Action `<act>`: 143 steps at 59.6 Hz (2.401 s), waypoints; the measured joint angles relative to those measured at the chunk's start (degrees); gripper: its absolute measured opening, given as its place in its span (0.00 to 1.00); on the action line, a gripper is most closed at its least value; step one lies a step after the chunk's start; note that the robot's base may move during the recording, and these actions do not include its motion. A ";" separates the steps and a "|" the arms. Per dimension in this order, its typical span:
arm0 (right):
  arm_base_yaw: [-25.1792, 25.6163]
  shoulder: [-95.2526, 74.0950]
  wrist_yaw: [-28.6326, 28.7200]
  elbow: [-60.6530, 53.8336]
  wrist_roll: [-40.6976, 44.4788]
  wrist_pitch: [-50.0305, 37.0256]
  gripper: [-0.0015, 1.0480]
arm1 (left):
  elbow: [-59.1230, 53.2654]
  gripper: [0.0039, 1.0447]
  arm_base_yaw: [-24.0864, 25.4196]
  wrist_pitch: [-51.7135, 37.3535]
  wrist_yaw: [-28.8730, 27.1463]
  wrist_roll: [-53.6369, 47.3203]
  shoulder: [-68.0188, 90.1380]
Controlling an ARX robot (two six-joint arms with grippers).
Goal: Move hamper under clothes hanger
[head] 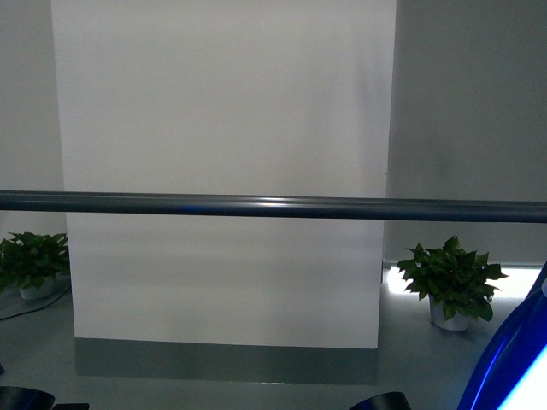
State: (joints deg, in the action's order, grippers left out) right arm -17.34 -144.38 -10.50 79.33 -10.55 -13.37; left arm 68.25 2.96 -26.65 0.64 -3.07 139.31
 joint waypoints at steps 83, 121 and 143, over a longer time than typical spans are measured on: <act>-0.92 -2.89 -8.11 -5.57 -2.05 -29.51 0.03 | -3.98 0.04 -0.31 -26.01 0.68 6.34 3.56; -1.46 -3.98 -7.30 -4.42 -4.35 -27.32 0.03 | -4.50 0.04 -0.72 -22.60 0.87 7.06 3.91; -1.66 -5.27 -6.64 -3.72 -6.27 -25.40 0.03 | -4.70 0.04 -1.25 -20.98 1.11 6.40 4.52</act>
State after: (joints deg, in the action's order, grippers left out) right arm -19.00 -149.64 -17.15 75.61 -16.82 -38.76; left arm 63.55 1.72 -47.64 1.76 3.33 143.83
